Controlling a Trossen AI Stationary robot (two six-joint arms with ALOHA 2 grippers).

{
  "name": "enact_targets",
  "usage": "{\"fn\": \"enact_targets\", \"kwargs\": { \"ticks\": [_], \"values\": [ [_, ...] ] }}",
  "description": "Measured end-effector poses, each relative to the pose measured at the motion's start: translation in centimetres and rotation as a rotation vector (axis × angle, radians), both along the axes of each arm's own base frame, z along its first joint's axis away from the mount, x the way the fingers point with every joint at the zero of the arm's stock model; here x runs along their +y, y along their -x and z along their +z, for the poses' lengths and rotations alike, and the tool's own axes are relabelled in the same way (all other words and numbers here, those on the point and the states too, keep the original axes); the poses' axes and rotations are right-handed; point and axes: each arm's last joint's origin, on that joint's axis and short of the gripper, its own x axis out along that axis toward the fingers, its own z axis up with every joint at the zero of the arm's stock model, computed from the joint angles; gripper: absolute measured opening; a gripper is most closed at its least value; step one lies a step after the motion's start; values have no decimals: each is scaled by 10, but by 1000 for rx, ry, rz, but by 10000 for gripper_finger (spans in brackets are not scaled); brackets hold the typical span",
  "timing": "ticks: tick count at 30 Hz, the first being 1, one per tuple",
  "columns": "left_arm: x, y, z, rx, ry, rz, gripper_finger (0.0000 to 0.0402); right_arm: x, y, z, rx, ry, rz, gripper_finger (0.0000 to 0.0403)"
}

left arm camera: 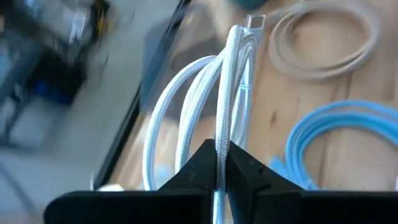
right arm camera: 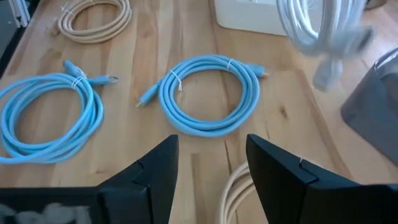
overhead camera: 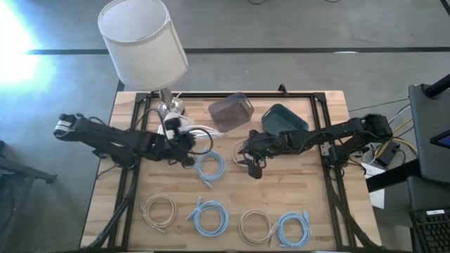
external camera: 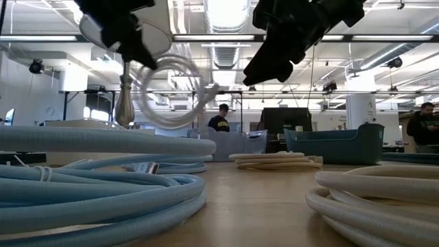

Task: Sort HDMI cables
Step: Put the white HDMI cable into the white bin

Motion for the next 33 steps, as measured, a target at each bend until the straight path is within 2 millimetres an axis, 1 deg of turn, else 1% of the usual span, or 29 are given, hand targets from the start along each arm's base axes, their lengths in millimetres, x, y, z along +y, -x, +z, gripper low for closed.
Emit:
{"fn": "enact_targets", "kwargs": {
  "ticks": [6, 12, 16, 20, 27, 33],
  "values": [
    [7, 33, 2, -7, 136, 202, 24, 0, 0, 0, -1, 45, 36, 185],
    [10, 49, 12, -93, 202, 298, 24, 0, 0, 0, -2, 84, 67, 181],
    [14, 66, 20, -96, 217, 405, 23, 0, 0, 0, -3, 94, 76, 181],
    [16, 80, 19, -73, 290, 514, 26, 0, 0, 0, -3, 117, 94, 183],
    [13, 82, 15, -19, 418, 526, 27, 0, 0, 0, -4, 134, 107, 185],
    [13, 81, 5, -13, 426, 549, 27, 0, 0, 0, -6, 134, 107, 182]
  ]
}}
